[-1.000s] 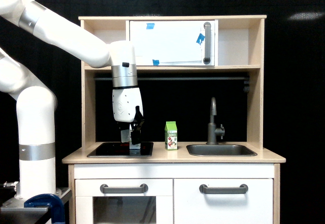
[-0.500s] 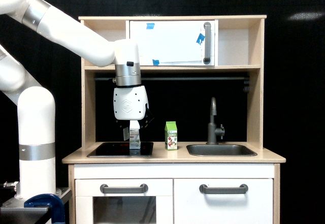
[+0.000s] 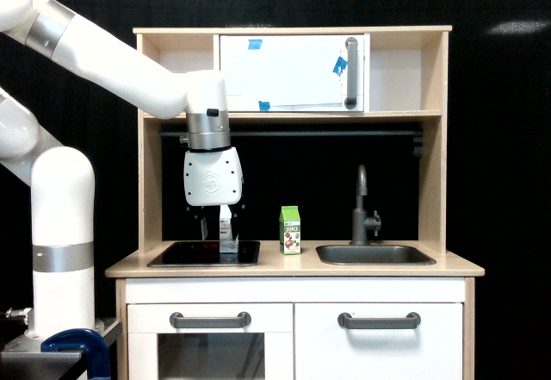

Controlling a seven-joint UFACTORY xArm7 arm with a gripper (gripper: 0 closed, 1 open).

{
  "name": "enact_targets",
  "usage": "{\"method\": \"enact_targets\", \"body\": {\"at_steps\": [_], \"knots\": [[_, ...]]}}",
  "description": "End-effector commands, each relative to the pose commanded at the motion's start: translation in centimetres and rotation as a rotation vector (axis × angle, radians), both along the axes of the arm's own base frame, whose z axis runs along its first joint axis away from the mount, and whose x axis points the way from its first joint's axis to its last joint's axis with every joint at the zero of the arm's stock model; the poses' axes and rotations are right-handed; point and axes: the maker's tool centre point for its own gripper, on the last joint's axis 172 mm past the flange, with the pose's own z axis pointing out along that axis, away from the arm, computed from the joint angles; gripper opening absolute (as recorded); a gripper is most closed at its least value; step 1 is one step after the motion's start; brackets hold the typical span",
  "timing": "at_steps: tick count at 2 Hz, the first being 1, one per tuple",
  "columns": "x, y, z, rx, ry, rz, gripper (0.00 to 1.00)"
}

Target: Put the white box into the sink

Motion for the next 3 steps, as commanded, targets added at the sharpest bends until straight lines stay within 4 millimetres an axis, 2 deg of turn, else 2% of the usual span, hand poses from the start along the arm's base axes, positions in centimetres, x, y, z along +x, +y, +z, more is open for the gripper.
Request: {"method": "enact_targets", "body": {"at_steps": [1,2,3], "knots": [[-0.2,1.8,1.2,0.191,0.055,0.173,1.00],[-0.7,4.6,1.9,0.240,0.082,0.258,1.00],[-1.3,9.4,2.2,0.240,0.082,0.258,1.00]]}}
